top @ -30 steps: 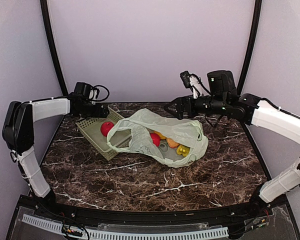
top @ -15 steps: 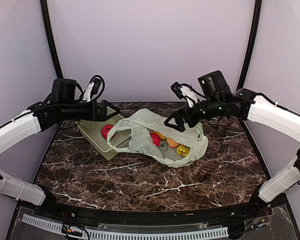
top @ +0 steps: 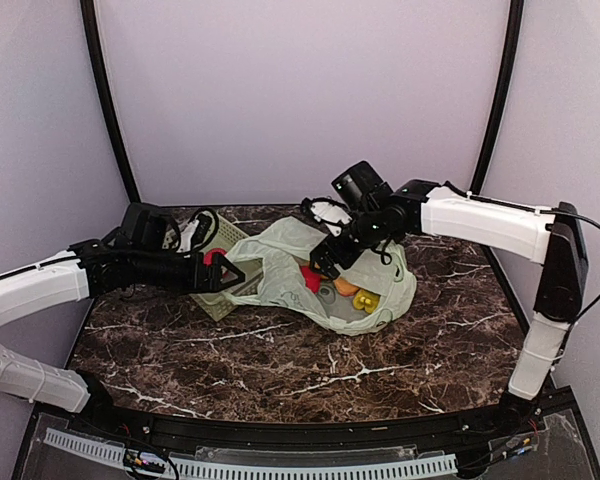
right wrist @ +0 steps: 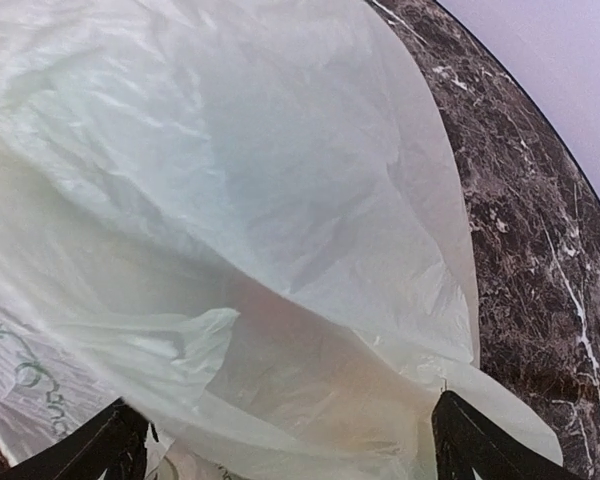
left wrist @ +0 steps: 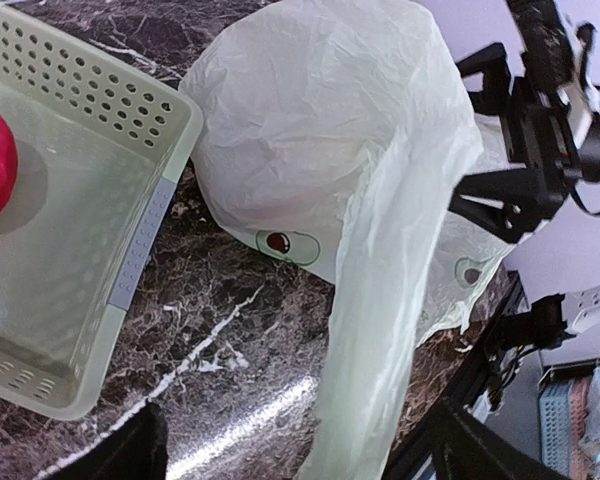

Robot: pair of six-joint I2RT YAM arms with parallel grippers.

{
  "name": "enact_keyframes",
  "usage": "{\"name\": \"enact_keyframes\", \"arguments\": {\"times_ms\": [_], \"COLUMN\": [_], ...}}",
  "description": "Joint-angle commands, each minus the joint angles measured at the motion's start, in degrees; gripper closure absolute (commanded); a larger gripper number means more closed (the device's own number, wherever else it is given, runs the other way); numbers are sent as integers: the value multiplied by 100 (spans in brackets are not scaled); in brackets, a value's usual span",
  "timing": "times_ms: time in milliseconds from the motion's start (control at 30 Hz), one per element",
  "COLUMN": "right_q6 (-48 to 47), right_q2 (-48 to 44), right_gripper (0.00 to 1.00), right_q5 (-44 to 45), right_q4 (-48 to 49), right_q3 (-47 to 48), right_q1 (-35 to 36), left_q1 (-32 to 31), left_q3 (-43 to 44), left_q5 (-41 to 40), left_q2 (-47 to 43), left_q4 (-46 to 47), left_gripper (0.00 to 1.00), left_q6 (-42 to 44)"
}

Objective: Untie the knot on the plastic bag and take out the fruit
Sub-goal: Adjust the bag opening for the takeout bag.

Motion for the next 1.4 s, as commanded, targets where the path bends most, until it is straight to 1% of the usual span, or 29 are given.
{"name": "enact_keyframes", "arguments": {"times_ms": [0, 33, 67, 100, 133, 167, 200, 233, 267, 300, 400, 467, 533, 633, 833, 967, 1033, 1067, 1100, 1133, 1200, 1233, 1267, 1300, 1367], "right_q6": [-44, 7, 77, 151, 223, 295, 373, 449, 507, 568, 664, 819, 923, 984, 899, 872, 890, 900, 893, 900, 893, 879, 869, 893, 966], "right_q2": [422, 521, 620, 692, 734, 746, 735, 691, 641, 585, 422, 327, 263, 167, 204, 273, 297, 291, 252, 189, -113, -268, -452, -636, -1012], "right_gripper": [6, 10, 17, 24, 37, 51, 64, 75, 83, 89, 98, 100, 100, 100, 100, 100, 100, 95, 87, 78, 50, 39, 31, 25, 21], "right_q5": [686, 830, 1024, 1233, 1452, 1568, 1653, 1710, 1768, 1821, 1978, 2002, 2005, 1956, 1891, 1910, 1740, 1594, 1365, 1120, 603, 335, 112, -84, -420], "right_q4": [-37, -32, -36, -51, -77, -87, -103, -105, -103, -102, -106, -87, -72, 51, 211, 326, 319, 282, 245, 207, 138, 84, 37, -9, -100], "right_q3": [308, 365, 437, 492, 534, 570, 591, 605, 600, 598, 584, 589, 610, 633, 943, 1083, 1115, 1143, 1157, 1141, 1018, 930, 821, 701, 371], "right_q1": [35, 27, 20, 6, -25, -64, -114, -165, -226, -293, -533, -738, -930, -1182, -1466, -1564, -1604, -1606, -1608, -1602, -1592, -1566, -1515, -1449, -1231], "left_q1": [-86, -87, -88, -88, -88, -88, -88, -88, -88, -81, -79, -68, -35, 112, 272, 295, 326, 365, 380, 398, 404, 404, 402, 403, 403], "left_q3": [-191, -194, -190, -185, -170, -157, -117, -78, 30, 101, 669, 1027, 1317, 1705, 2173, 2217, 2102, 2064, 2012, 1996, 1979, 1959, 1878, 1825, 1639], "left_q5": [102, 116, 148, 157, 150, 127, 65, 32, -13, -47, -250, -377, -420, -307, 388, 527, 598, 658, 774, 830, 978, 1036, 1049, 1061, 1100], "left_q2": [-64, -50, -22, -7, 19, 31, 51, 65, 114, 149, 425, 614, 777, 973, 1434, 1556, 1548, 1551, 1565, 1577, 1588, 1570, 1532, 1504, 1458], "left_q4": [327, 339, 368, 377, 389, 365, 345, 255, 202, 51, -421, -711, -856, -897, -862, -715, -473, -358, -324, -325, -386, -386, -329, -275, -54], "left_gripper": [19, 33, 41, 59, 74, 79, 89, 92, 96, 98, 99, 99, 99, 99, 99, 99, 99, 99, 99, 99, 99, 99, 99, 99, 99], "left_q6": [-220, -229, -241, -248, -246, -233, -172, -130, 1, 93, 763, 1183, 1545, 1861, 2586, 2946, 2999, 2994, 2966, 2960, 2987, 3001, 2995, 2924, 2767]}}
